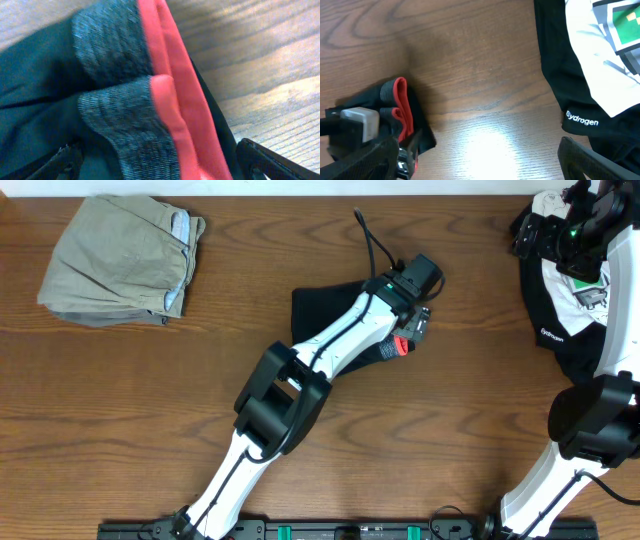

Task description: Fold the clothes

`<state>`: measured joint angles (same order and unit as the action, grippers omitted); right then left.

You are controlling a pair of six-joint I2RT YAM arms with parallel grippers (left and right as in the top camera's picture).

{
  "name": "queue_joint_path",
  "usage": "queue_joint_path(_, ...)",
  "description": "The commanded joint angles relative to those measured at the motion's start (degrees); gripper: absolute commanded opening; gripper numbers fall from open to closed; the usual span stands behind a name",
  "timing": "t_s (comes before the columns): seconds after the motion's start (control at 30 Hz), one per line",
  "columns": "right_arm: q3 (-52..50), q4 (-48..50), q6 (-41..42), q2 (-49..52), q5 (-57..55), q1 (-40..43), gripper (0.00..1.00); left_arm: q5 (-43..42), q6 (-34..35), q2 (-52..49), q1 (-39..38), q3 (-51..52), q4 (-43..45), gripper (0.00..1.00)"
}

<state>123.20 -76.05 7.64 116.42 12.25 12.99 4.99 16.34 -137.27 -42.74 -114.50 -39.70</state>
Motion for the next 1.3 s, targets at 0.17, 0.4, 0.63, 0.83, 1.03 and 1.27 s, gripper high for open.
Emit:
queue_joint_path(0.17, -0.42, -0.22, -1.53, 0.39, 0.33, -0.26, 0.99, 7.08, -9.84, -2.21, 3.15, -1.07, -7.28, 0.98)
queue_joint_path(0.4, -0.42, -0.17, -1.51, 0.48, 0.17, -0.26, 0.99, 7.08, -13.35, -2.21, 11.43, -1.07, -13.77, 0.98)
queue_joint_path(0.63, -0.42, -0.17, -1.51, 0.5, 0.17, -0.26, 0.99, 7.06, -14.43, -2.12, 18.45, -1.09, -15.58, 0.98)
queue_joint_path(0.83, -0.42, 0.17, -1.49, 0.5, 0.2, -0.33, 0.99, 4.66, -10.19, -0.33, 19.52, -3.78, -21.11, 0.98)
queue_joint_path(1.03, -0.42, 0.17, -1.51, 0.66, 0.2, -0.48, 0.99, 1.99, 4.07, 1.46, 19.47, -10.23, -30.38, 0.98)
queue_joint_path(1.27, -0.42, 0.2, -1.53, 0.87, 0.02, -0.63, 0.99, -0.5, 4.74, 1.92, 19.43, -10.67, -36.5, 0.98)
